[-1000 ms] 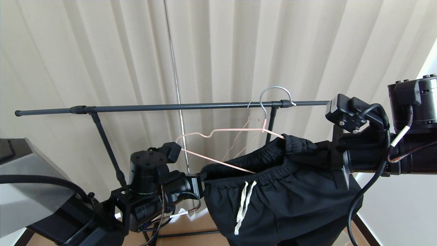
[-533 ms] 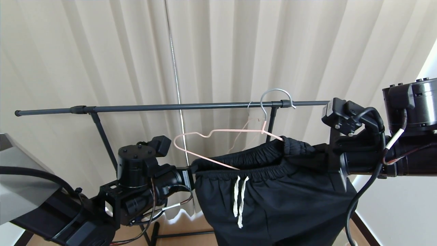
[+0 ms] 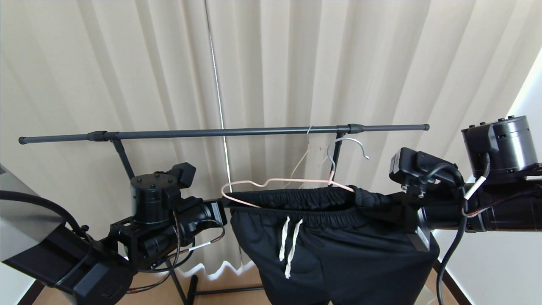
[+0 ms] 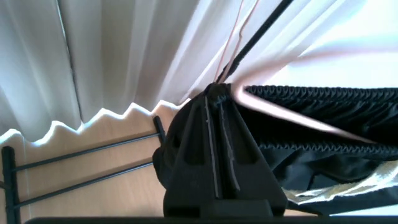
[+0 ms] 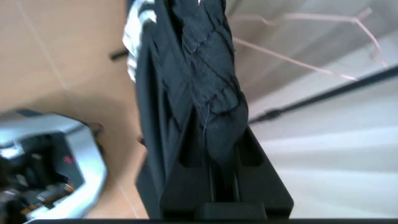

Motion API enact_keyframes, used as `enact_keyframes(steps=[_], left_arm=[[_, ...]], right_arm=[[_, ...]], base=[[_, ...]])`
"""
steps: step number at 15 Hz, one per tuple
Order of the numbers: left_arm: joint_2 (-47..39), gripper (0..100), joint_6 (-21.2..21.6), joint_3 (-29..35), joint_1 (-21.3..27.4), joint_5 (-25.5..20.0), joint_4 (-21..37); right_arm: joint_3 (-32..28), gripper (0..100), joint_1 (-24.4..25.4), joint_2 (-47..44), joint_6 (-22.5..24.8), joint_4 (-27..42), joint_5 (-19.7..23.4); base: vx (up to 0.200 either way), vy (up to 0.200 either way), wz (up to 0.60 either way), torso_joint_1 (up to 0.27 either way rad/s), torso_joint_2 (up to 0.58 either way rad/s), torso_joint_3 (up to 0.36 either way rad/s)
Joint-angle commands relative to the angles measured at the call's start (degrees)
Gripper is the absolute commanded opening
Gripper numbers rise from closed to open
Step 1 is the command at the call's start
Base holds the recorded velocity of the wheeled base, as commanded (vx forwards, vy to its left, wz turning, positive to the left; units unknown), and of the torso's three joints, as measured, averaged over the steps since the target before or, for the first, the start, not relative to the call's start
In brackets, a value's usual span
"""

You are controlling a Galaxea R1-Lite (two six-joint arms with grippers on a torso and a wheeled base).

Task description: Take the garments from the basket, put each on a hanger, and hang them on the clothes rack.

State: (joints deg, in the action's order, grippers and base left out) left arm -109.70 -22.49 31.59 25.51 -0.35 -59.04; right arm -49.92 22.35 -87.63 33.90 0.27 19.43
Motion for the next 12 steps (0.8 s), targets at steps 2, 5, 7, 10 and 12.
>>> enact_keyframes(steps=[2, 5, 7, 10, 12], left_arm=[[-0.1, 0, 0.0, -0.1, -1.1, 0.1, 0.0], [0.1, 0, 0.3, -0.2, -1.4, 0.1, 0.2], [0.8, 0, 3.5, -0.1, -1.5, 0.1, 0.4], [4.1, 0, 7.4, 4.1, -1.2, 0.2, 7.4], [8.0, 0, 8.5, 11.0, -0.9, 0.2, 20.5]], right_arm=[[1.4, 0, -1.2, -2.5, 3.1, 0.1, -2.5], [1.7, 0, -1.3, -4.7, 4.2, 0.0, -7.0], [1.6, 0, -1.3, -6.1, 5.3, -0.1, -9.1], [1.1, 0, -1.2, -7.5, 5.3, -0.3, -9.7], [1.0, 0, -1.2, -7.7, 5.2, -0.3, -9.7]], base=[[0.0, 0.0, 0.0, 0.0, 0.0, 0.0], [0.0, 0.0, 0.0, 0.0, 0.0, 0.0], [0.0, 0.0, 0.0, 0.0, 0.0, 0.0], [0.0, 0.0, 0.0, 0.0, 0.0, 0.0], [0.0, 0.0, 0.0, 0.0, 0.0, 0.0]])
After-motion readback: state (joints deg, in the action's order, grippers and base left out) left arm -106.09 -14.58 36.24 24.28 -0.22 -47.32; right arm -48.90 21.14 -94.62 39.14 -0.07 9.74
